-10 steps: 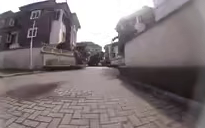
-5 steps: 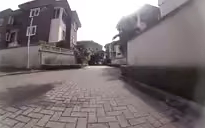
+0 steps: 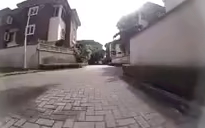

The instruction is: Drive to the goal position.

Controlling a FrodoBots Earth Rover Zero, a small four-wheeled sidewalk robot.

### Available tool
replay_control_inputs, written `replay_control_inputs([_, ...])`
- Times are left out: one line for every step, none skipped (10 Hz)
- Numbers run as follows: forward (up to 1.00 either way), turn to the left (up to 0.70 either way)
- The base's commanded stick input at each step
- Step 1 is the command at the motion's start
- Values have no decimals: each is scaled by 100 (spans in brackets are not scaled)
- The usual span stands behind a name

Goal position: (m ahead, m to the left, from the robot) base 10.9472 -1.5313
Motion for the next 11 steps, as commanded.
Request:
replay_control_inputs([69,3])
replay_control_inputs([69,3])
replay_control_inputs([69,3])
replay_control_inputs([69,3])
replay_control_inputs([69,3])
replay_control_inputs([69,3])
replay_control_inputs([69,3])
replay_control_inputs([69,3])
replay_control_inputs([69,3])
replay_control_inputs([69,3])
replay_control_inputs([69,3])
